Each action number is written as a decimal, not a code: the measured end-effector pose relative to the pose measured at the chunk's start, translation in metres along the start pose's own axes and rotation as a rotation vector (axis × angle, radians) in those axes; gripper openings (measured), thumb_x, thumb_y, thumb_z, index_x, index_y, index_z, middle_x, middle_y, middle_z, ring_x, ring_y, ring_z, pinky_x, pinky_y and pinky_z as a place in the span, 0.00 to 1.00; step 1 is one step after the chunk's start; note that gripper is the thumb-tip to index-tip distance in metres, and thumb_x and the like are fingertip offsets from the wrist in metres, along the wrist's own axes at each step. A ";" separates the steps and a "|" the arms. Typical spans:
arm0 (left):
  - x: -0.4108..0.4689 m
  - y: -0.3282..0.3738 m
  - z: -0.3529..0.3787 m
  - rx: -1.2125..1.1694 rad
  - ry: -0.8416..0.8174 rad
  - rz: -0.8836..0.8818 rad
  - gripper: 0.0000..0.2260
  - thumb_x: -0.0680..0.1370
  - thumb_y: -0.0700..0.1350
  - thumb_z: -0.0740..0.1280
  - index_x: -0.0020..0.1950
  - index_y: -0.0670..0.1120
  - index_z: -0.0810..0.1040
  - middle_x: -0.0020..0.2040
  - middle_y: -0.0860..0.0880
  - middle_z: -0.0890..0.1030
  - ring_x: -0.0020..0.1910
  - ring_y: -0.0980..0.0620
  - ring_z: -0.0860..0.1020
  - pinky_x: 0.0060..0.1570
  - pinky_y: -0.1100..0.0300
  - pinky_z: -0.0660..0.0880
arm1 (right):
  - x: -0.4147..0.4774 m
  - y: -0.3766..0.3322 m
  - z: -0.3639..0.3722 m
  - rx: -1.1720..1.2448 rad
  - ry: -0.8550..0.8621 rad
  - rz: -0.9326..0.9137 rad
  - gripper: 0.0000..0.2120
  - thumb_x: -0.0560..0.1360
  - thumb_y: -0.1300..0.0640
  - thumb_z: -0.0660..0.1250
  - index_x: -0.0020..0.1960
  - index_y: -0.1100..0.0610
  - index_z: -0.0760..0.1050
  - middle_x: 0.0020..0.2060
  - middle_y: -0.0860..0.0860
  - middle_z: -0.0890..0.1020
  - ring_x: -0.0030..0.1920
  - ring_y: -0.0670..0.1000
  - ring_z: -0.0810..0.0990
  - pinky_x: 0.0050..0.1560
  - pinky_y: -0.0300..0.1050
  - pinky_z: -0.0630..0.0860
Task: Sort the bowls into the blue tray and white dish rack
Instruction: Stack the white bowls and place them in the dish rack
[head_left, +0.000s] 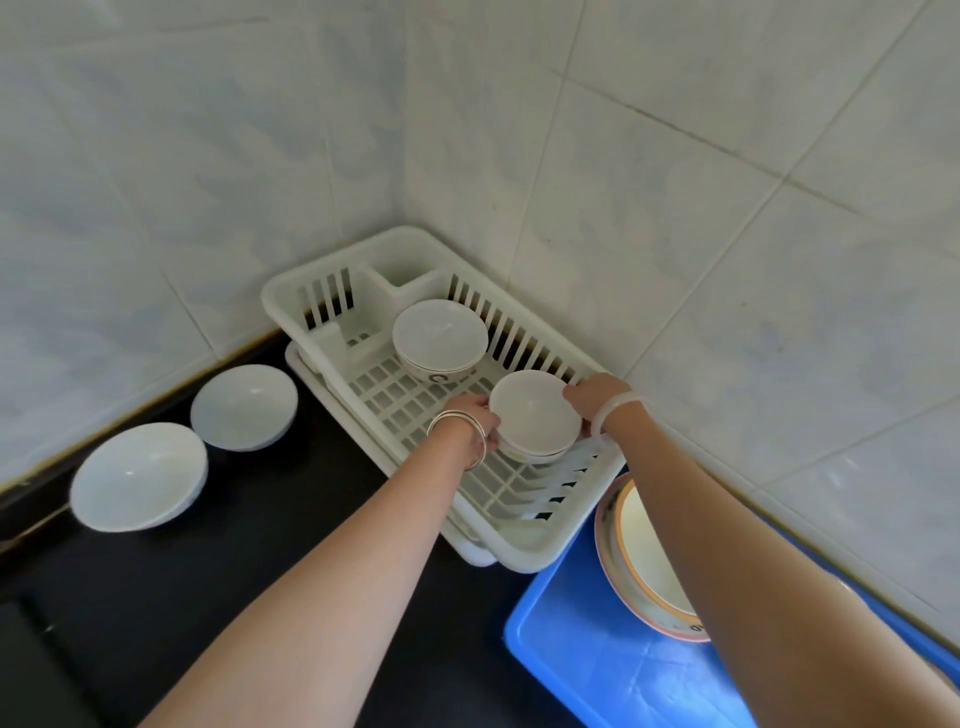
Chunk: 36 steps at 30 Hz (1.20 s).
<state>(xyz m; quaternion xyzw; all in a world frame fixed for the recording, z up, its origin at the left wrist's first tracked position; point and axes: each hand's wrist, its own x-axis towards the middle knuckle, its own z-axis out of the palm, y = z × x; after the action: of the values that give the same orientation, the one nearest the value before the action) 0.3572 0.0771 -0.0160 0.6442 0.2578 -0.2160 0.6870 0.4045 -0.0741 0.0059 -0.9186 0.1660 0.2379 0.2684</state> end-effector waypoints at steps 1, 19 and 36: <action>-0.001 0.000 -0.001 0.012 -0.001 0.004 0.22 0.75 0.27 0.57 0.68 0.38 0.69 0.65 0.36 0.73 0.49 0.42 0.73 0.37 0.56 0.73 | -0.003 0.000 -0.001 -0.032 0.033 -0.008 0.15 0.76 0.54 0.57 0.32 0.59 0.70 0.26 0.53 0.75 0.27 0.55 0.73 0.33 0.43 0.71; -0.095 -0.037 -0.129 -0.313 0.357 0.306 0.09 0.77 0.41 0.64 0.56 0.45 0.78 0.47 0.49 0.80 0.45 0.54 0.79 0.49 0.61 0.76 | -0.149 -0.068 0.085 0.565 0.024 -0.451 0.11 0.77 0.58 0.60 0.41 0.48 0.77 0.33 0.46 0.83 0.32 0.42 0.81 0.36 0.36 0.78; -0.083 -0.126 -0.276 -0.273 1.090 0.072 0.26 0.73 0.34 0.66 0.71 0.44 0.67 0.67 0.40 0.72 0.64 0.41 0.74 0.66 0.48 0.69 | -0.089 -0.176 0.251 0.200 -0.243 -0.248 0.18 0.78 0.50 0.57 0.62 0.60 0.72 0.50 0.61 0.82 0.49 0.61 0.82 0.56 0.60 0.77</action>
<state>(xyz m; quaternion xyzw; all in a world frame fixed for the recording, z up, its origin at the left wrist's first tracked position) 0.1922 0.3395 -0.0714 0.5764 0.5787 0.2071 0.5385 0.3194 0.2258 -0.0612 -0.8654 0.0409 0.2944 0.4033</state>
